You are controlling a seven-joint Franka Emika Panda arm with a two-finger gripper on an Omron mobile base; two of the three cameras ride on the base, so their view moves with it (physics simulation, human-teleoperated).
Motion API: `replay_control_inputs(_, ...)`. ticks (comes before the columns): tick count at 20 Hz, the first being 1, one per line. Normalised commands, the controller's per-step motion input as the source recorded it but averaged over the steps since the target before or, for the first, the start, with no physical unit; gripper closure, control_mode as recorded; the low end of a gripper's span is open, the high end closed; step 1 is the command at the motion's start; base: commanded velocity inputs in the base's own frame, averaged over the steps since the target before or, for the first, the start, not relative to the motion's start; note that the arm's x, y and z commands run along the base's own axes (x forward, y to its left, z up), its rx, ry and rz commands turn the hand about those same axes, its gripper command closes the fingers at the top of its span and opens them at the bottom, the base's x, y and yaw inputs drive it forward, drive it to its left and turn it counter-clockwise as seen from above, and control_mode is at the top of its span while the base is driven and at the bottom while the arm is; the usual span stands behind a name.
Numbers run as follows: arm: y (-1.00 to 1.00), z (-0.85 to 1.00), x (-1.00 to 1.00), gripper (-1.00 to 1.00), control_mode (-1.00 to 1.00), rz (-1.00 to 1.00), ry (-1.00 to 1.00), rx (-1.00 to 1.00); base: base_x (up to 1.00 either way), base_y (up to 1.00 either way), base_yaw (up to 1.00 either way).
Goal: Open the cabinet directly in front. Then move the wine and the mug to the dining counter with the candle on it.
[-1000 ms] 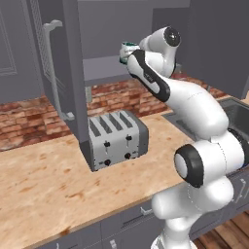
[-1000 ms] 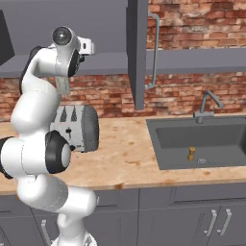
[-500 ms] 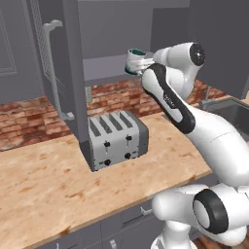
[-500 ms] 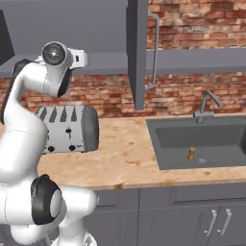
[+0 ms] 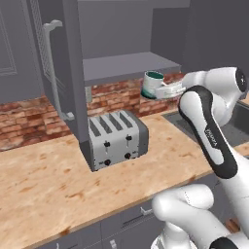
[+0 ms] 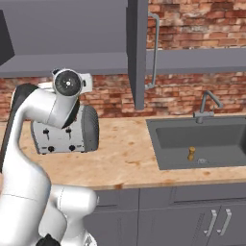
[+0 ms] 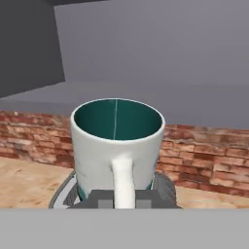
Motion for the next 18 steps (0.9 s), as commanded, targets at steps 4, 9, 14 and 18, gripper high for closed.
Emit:
replay_control_inputs(4,0.0,-0.76,-1.0,1.0,-1.0,0.07,-0.19,-0.14,0.0,0.0,0.0)
replay_control_inputs(9,0.0,-0.27,-0.51,1.0,-1.0,0.03,-0.09,-0.04,0.0,0.0,0.0)
replay_control_inputs(14,0.0,-0.02,-0.08,1.0,-1.0,0.0,0.0,0.0,0.0,0.0,0.0)
replay_control_inputs(18,0.0,-0.08,-0.17,1.0,1.0,0.0,0.0,0.0,-0.74,0.0,-0.1)
